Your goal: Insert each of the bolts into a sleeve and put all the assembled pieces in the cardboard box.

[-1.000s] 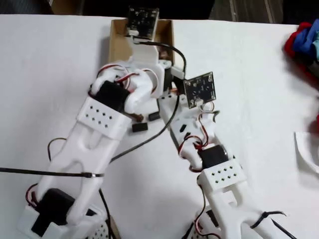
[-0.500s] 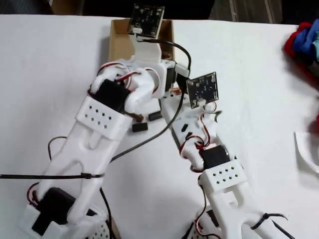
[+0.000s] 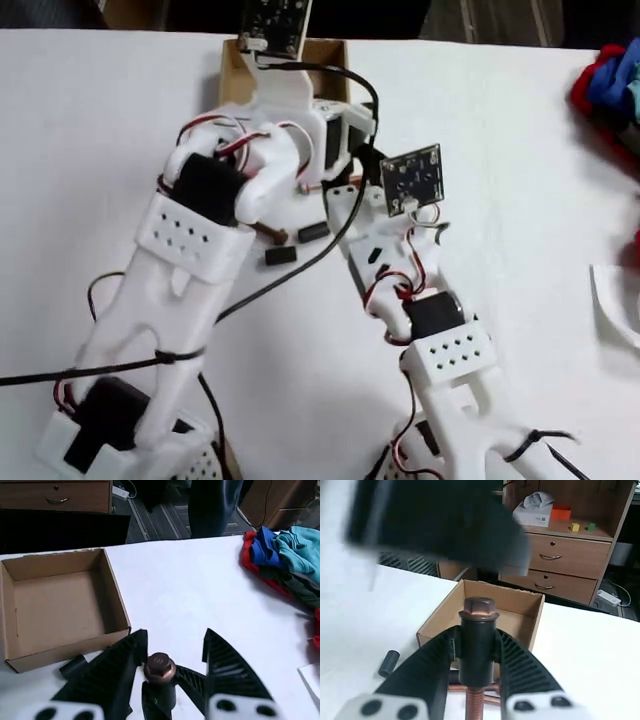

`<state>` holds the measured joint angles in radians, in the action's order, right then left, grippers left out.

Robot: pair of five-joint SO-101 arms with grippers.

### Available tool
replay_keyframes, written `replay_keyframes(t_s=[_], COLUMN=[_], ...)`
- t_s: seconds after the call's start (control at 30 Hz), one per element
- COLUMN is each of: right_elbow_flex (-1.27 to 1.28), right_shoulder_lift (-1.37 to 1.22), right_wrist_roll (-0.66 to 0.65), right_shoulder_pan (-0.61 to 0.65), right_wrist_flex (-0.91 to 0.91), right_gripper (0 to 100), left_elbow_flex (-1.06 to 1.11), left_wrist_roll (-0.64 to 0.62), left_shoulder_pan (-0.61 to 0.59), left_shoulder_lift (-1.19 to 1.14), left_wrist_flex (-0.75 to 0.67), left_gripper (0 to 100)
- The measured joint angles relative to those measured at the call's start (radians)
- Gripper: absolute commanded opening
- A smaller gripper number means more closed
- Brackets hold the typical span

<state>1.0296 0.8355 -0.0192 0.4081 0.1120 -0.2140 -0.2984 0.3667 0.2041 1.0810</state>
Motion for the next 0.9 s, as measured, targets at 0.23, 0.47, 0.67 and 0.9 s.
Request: replay_keyframes(t_s=[0.23, 0.47, 0.67, 0.9], right_elbow_flex=[0.000, -0.184, -0.615, -1.300], right_shoulder_lift=[0.000, -0.247, -0.557, -1.059], right_wrist_roll=[0.000, 0.018, 0.132, 0.109], right_shoulder_pan=[-0.002, -0.048, -0.123, -0.123], right_wrist_flex=[0.000, 0.153, 0.512, 0.766], right_gripper=[2.0, 1.9, 1.9, 1.9], left_elbow_flex=[-0.077, 0.041, 0.272, 0.500], left_wrist_roll=[0.000, 0.097, 0.341, 0.370], left_shoulder_pan=[-0.164, -0.422, -0.537, -0.562], left_shoulder_lift=[0.000, -0.002, -0.006, -0.008], left_wrist_flex=[0.002, 0.052, 0.089, 0.041], left_gripper=[19, 19, 19, 19])
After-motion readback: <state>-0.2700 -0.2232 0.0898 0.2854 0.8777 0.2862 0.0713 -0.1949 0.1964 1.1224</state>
